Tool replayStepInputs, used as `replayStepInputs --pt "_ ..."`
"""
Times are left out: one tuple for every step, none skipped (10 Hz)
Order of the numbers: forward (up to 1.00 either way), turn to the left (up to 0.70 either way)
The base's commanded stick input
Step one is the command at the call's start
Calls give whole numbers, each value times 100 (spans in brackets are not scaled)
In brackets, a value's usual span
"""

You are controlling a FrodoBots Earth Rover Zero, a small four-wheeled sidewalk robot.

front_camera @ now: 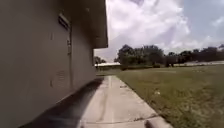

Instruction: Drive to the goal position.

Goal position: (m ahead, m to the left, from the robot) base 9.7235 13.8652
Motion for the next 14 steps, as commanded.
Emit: replayStepInputs --pt "85 0" --pt "85 0" --pt "85 0" --pt "85 0" --pt "85 0" --pt "85 0" --pt "85 0" --pt "85 0" --pt "85 0" --pt "85 0" --pt "85 0" --pt "85 0" --pt "85 0" --pt "85 0"
